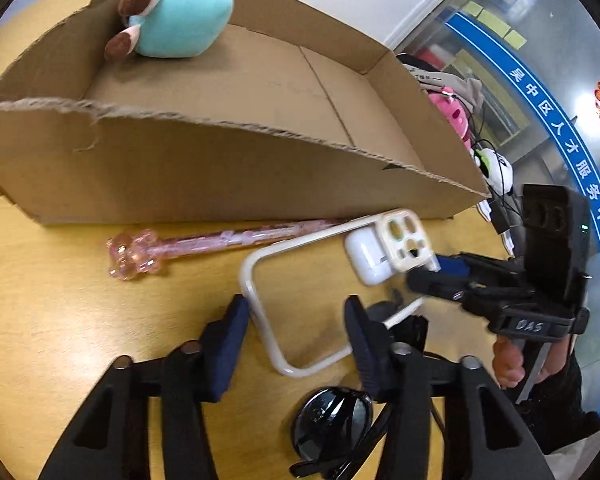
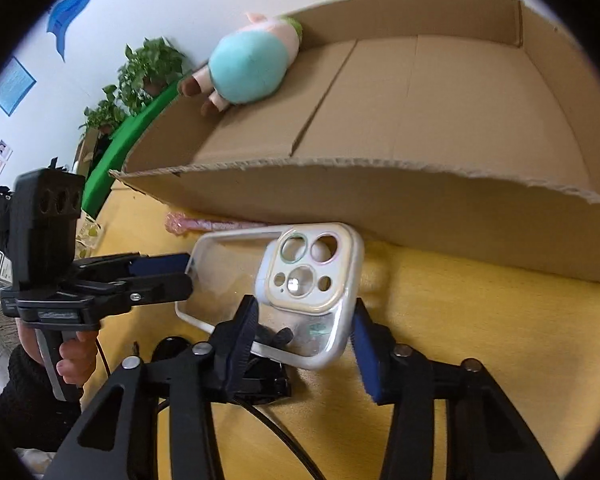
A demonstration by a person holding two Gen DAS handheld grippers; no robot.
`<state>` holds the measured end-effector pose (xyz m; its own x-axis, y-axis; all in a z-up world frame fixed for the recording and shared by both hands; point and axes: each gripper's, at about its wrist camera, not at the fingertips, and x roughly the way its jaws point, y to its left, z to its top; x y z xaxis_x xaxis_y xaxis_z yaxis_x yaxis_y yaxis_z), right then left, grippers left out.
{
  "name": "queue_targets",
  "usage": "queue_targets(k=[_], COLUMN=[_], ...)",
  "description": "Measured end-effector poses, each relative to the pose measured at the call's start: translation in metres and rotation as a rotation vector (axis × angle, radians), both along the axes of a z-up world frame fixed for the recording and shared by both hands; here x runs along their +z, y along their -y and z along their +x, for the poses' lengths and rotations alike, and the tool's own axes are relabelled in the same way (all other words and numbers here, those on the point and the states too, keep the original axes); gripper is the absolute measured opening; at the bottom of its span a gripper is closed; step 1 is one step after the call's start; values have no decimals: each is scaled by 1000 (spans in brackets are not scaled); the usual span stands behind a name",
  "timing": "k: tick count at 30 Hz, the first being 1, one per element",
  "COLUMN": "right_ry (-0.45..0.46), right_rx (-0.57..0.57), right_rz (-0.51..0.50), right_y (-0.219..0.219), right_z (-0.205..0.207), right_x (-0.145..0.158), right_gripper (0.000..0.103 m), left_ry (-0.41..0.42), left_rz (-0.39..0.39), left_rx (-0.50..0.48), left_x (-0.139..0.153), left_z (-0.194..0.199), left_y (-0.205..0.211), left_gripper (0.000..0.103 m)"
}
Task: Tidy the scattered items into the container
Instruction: 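Close the right gripper on the white frame of the phone case, then lift the phone case with the right gripper and carry it over the box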
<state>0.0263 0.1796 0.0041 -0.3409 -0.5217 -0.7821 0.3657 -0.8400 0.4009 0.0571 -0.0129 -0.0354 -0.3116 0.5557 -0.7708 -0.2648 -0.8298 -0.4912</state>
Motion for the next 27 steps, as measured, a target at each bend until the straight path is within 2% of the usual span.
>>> queue_targets(k=[2, 3, 7, 9, 10, 13, 14, 16, 19, 21, 23, 25, 27], right_ry=[-44, -87, -253, -329, -395, -506, -511, -480, -475, -467, -413, -342, -287], right_rx=[2, 12, 93, 148, 185, 286, 333, 390, 428, 409, 362, 297, 224], right_rz=[-10, -2, 52, 69, 105, 246, 292, 298, 315, 346, 319, 271, 232], right_y=[-3, -4, 1, 1, 3, 11, 14, 14, 11, 10, -1, -16, -29], right_z=[6, 11, 30, 40, 50, 68, 73, 76, 82, 81, 73, 67, 64], right_x=[8, 15, 31, 36, 38, 35, 30, 23, 19, 18, 20, 23, 24], right_gripper=[35, 35, 32, 27, 25, 25, 25, 25, 25, 25, 27, 44, 50], left_ry=[-9, -23, -84, -97, -109, -155, -162, -161, -150, -135, -103, -75, -11], left_rz=[14, 35, 77, 143, 159, 167, 170, 167, 168, 188, 183, 160, 117], left_rx=[3, 0, -10, -22, -27, -73, -87, -99, -72, -55, -55, -67, -68], left_x=[2, 6, 19, 23, 25, 34, 36, 36, 34, 32, 28, 22, 13], left_z=[0, 3, 10, 12, 14, 24, 26, 27, 19, 15, 10, 8, 2], left_y=[5, 8, 17, 25, 26, 27, 27, 27, 29, 35, 36, 34, 26], left_gripper=[28, 26, 26, 25, 25, 25, 25, 27, 38, 52, 57, 57, 57])
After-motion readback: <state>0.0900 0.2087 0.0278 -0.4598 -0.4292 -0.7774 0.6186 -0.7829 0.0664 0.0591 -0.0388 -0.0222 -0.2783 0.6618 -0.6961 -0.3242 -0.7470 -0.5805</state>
